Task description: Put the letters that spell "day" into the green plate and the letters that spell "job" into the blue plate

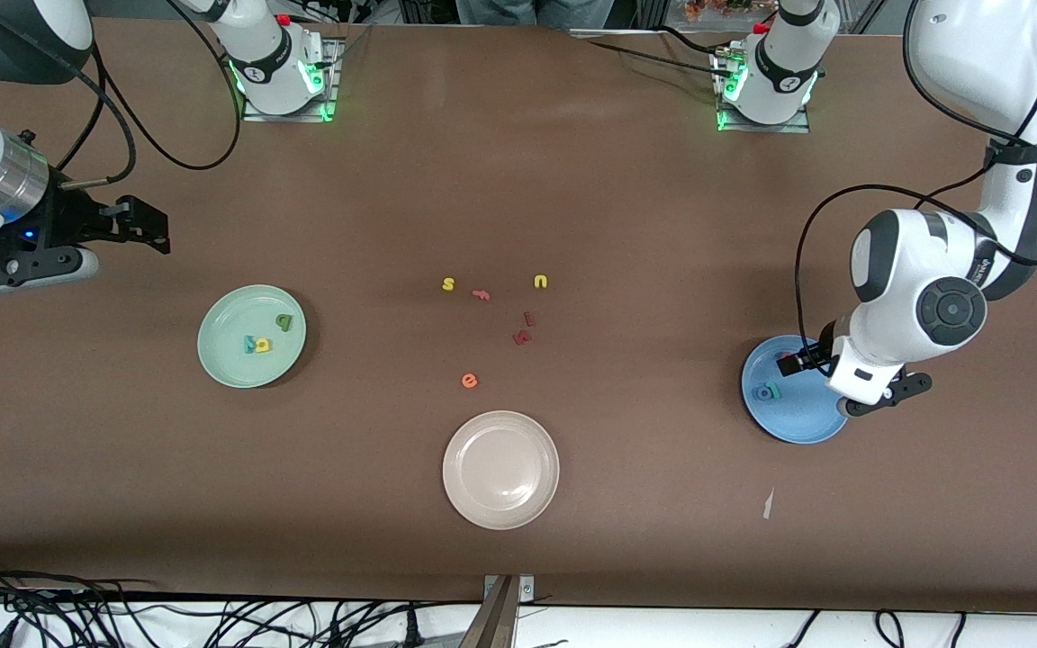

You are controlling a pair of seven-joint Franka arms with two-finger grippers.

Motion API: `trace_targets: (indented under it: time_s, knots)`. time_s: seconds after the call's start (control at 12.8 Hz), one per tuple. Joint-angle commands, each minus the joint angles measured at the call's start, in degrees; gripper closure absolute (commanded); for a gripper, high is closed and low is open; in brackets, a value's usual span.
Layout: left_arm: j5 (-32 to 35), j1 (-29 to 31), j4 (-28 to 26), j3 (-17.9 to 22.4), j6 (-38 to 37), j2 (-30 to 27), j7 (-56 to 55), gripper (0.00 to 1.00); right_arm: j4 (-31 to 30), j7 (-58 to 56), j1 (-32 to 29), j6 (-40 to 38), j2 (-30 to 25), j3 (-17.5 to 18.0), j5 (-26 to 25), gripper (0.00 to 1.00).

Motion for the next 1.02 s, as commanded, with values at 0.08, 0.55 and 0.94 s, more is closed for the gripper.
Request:
trace_targets:
  time_s: [0.08, 0.55, 0.94]
  knots:
    - [8.0, 14.2, 1.3, -13.2, -5.8, -5.4, 6.7, 0.00, 2.0, -1.3, -0.2, -1.3, 1.0, -0.1, 0.9, 0.00]
    - [-0.5, 14.6, 3.1, -12.0, -17.2, -15.2, 20.7, 0.00, 2.0, -1.4, -0.2, -1.3, 1.0, -0.1, 0.9, 0.00]
    - [-0.4, 14.7, 16.6, -11.1, -39.6, -17.7, 22.6, 0.00, 2.0, -1.4, -0.2, -1.2, 1.0, -0.1, 0.8, 0.00]
